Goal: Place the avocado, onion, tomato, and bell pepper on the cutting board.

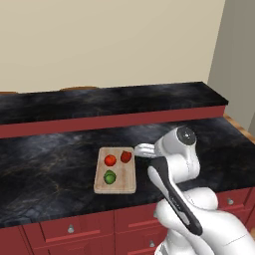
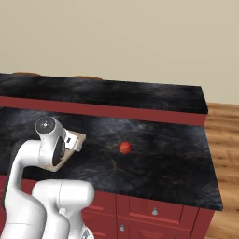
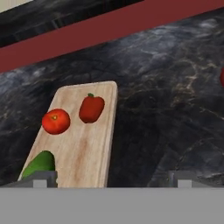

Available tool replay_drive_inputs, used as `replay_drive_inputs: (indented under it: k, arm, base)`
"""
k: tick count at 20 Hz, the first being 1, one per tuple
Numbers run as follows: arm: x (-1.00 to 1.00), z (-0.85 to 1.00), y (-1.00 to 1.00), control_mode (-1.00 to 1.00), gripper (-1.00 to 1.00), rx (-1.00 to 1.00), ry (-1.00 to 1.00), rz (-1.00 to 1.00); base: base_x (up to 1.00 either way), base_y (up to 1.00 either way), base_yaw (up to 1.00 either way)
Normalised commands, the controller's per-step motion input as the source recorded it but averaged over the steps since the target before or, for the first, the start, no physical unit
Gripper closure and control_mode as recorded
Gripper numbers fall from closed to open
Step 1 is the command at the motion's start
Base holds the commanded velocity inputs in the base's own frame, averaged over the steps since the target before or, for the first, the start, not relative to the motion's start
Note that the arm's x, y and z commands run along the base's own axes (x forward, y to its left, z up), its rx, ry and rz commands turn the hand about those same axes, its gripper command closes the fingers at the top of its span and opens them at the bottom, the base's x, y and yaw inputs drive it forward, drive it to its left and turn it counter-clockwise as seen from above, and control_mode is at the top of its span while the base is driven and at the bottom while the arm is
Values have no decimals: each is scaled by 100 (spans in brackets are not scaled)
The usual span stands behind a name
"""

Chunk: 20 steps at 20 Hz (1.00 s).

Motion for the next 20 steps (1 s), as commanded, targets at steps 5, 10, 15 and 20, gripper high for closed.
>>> replay_drive_inputs:
  k: [5,10,15,20]
  arm:
    - [17,10,-55,-100,-100,0,1,0]
    - [28,1,-47,-100,-100,0,4,0]
    - [28,0,-29,-100,-100,-10,6,0]
    - [27,0,-25,-100,-100,-11,9,0]
  base:
    - [0,0,0]
    - [0,0,0]
    - [0,0,0]
    - [0,0,0]
